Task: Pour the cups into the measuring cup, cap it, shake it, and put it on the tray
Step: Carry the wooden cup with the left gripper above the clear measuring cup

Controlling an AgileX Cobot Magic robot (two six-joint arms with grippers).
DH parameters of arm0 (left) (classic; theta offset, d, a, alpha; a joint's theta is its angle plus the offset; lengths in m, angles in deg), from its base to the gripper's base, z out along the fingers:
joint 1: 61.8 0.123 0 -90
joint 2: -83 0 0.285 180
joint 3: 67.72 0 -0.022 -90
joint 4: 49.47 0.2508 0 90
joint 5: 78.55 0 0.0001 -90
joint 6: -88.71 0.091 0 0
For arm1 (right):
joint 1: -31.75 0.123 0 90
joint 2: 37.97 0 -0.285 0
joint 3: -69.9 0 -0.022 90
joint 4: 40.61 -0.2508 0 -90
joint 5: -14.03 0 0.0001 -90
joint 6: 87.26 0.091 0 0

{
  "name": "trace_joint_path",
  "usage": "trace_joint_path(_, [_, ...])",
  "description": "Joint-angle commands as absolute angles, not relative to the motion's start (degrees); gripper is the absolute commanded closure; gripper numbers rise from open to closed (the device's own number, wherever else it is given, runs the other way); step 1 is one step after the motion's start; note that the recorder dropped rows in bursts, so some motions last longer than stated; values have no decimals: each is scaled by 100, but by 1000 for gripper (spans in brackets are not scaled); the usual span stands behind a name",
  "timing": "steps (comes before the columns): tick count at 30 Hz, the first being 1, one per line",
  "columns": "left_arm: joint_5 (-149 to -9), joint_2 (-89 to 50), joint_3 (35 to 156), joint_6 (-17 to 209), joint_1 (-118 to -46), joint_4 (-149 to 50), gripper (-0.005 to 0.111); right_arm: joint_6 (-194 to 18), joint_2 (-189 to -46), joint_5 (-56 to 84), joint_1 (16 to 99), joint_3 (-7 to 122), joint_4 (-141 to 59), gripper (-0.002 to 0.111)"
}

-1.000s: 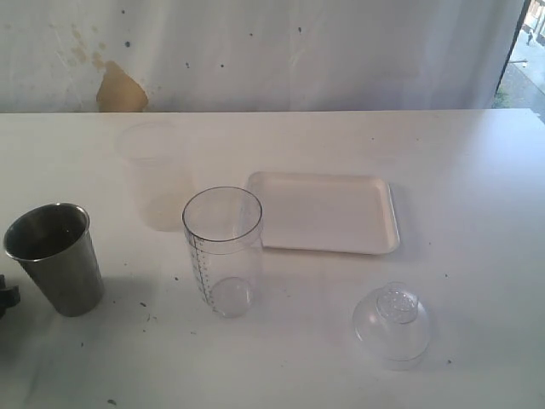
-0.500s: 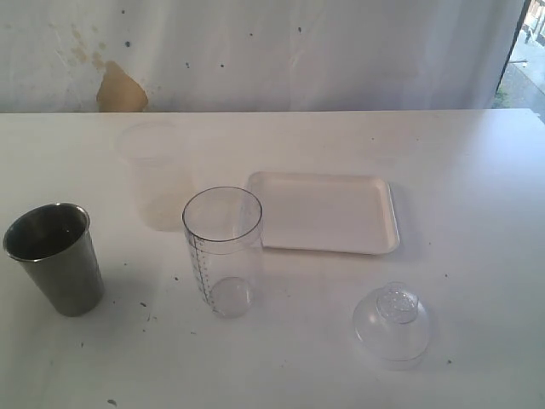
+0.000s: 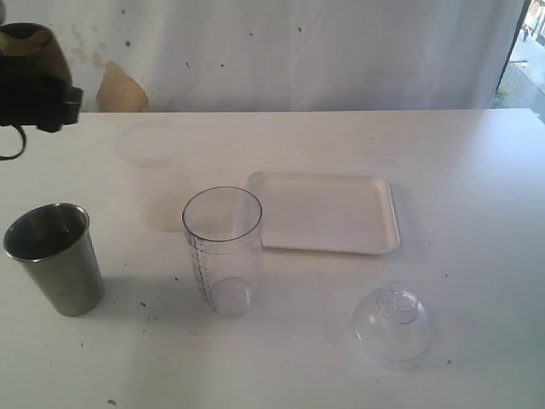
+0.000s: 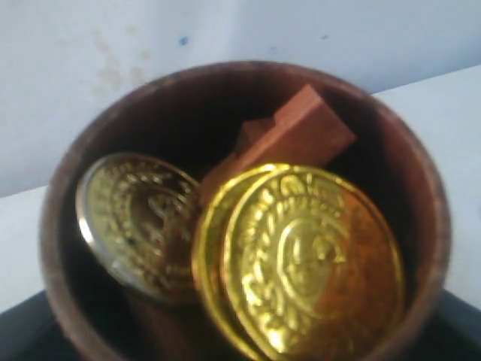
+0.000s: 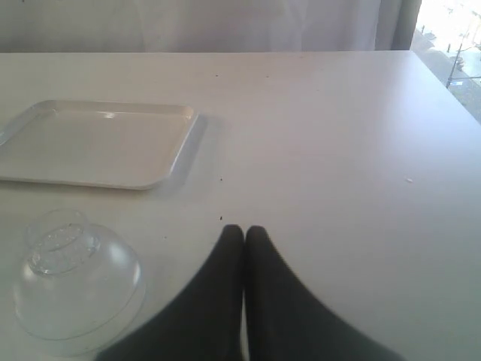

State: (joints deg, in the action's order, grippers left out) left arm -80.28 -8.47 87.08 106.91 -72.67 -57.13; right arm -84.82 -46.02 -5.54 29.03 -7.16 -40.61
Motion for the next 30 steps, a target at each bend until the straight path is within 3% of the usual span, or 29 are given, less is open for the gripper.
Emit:
trace_joint_path(1, [-7491,-611,8838,10678,-8166,-5666,107,-8503,-4576,-545,2908,-732,-4061,108])
trace_joint_path(10, [-6450,161,8838,10678,-9095,-4721,107,-8503,-4576,-545,2908,-732,-4061,108])
trace_joint_path(18, [-6085,591,8838,10708,-9107,-3806,107,-8503,-4576,-545,3012,-732,-4061,108])
trace_joint_path(30, [-5762,629,8838,12620,-9095,-3780,107,-8503,-4576,-545,3024,-732,-4061,108])
